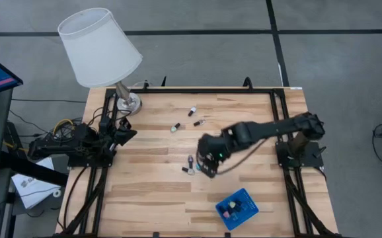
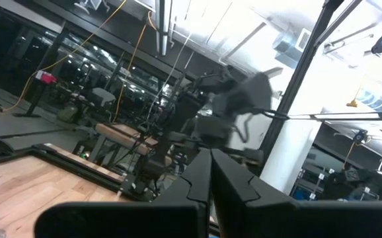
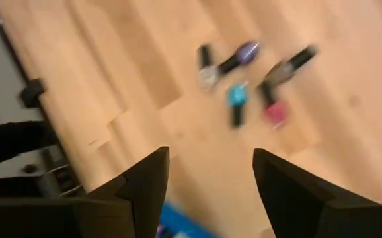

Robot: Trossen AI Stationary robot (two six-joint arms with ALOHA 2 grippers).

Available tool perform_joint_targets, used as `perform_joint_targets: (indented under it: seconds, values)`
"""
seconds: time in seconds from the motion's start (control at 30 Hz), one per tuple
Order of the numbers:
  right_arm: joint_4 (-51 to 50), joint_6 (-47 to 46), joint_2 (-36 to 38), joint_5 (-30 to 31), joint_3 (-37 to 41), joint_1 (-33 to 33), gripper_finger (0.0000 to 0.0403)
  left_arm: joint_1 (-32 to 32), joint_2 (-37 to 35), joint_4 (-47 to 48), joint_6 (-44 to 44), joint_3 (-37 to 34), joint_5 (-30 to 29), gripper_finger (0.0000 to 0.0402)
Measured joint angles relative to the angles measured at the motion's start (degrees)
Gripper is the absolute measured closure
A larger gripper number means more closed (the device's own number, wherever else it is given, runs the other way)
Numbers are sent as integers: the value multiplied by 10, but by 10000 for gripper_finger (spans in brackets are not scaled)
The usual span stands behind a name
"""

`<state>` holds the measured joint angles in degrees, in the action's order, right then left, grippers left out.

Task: Pick & Place Nail Polish
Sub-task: Put the red nail polish into the blue bin

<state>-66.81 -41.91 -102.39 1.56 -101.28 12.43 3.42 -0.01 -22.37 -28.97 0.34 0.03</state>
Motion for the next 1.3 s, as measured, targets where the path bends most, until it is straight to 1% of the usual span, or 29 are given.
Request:
perform_joint_targets:
  seconds: [0.13,0.27,0.4,0.57,0.7,0.83,1.1,1.3]
  values:
    - [-6,110,-31,0,4,-44,187,0,0,0,0,0,0,401]
    - [-19,209,-68,-1,4,-78,170,0,0,0,0,0,0,401]
    - [-26,275,-103,-2,5,-103,157,0,0,0,0,0,0,401]
    - [-9,343,-134,-2,5,-118,159,0,0,0,0,0,0,401]
    - [35,379,-131,-16,21,-128,160,0,0,-1,0,0,0,401]
    - [33,403,-127,-31,22,-141,161,0,0,-2,0,0,0,401]
    - [9,435,-127,-32,22,-165,161,0,0,-6,0,0,0,401]
    - [0,446,-127,-32,22,-167,161,0,0,-6,0,0,0,401]
